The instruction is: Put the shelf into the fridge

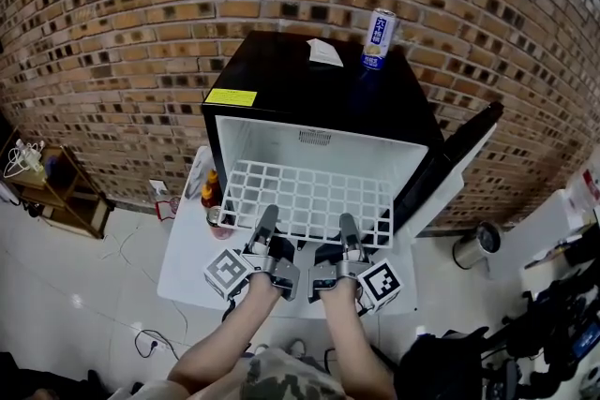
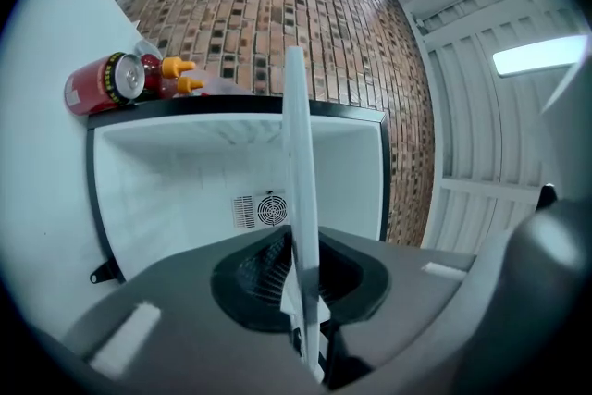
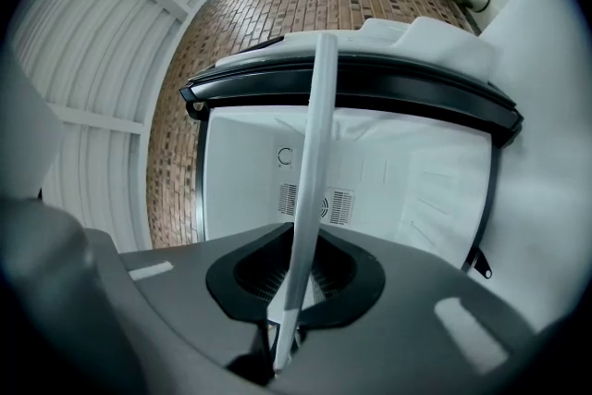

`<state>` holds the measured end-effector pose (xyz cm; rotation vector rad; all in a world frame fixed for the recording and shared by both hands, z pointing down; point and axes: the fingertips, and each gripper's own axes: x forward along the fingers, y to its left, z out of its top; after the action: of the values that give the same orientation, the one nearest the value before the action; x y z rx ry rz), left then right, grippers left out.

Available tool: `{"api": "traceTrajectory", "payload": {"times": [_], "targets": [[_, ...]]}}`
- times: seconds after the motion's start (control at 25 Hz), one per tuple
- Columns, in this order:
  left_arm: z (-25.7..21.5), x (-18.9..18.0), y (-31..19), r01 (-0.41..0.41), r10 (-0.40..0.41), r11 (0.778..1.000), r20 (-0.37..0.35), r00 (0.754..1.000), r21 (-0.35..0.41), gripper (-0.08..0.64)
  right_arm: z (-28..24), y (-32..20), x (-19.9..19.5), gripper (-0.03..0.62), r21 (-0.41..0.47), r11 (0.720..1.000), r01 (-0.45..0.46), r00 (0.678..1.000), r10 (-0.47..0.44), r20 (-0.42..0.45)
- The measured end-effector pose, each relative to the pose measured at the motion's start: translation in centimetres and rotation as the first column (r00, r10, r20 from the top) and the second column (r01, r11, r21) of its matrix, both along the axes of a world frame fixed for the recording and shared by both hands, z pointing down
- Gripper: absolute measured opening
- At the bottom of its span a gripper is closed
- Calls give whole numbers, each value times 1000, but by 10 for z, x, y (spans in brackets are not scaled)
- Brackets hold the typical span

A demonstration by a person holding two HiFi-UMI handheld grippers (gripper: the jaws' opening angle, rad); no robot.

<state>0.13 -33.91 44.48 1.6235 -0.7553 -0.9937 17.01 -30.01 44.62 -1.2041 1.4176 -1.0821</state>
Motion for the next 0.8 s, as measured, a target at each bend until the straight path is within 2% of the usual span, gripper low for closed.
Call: {"api": "traceTrajectory", "payload": {"times": [0.12,0.28,0.44,0.68,0.8], "targets": [[-4,2,-7,-7,7,1000,31,999,27,40,-3,-7,2,34,2,1000,0,1000,1,-28],[-12,8,-14,-14,15,999,-20,1000,41,52,-7,-17,5,41,11,1000,3,998,-3,-58],[-14,8,-25,-10,6,997,46,999,81,54,-8,-25,8,48,11,1000,-6,997,7,-78],[-18,10,-38,-8,-1,993,79,997,121,67,-11,-39,11,55,23,1000,1,995,1,-99],[-19,12,-44,-10,1,992,71,997,126,74,-11,-45,12,58,23,1000,5,994,-3,-107]]}}
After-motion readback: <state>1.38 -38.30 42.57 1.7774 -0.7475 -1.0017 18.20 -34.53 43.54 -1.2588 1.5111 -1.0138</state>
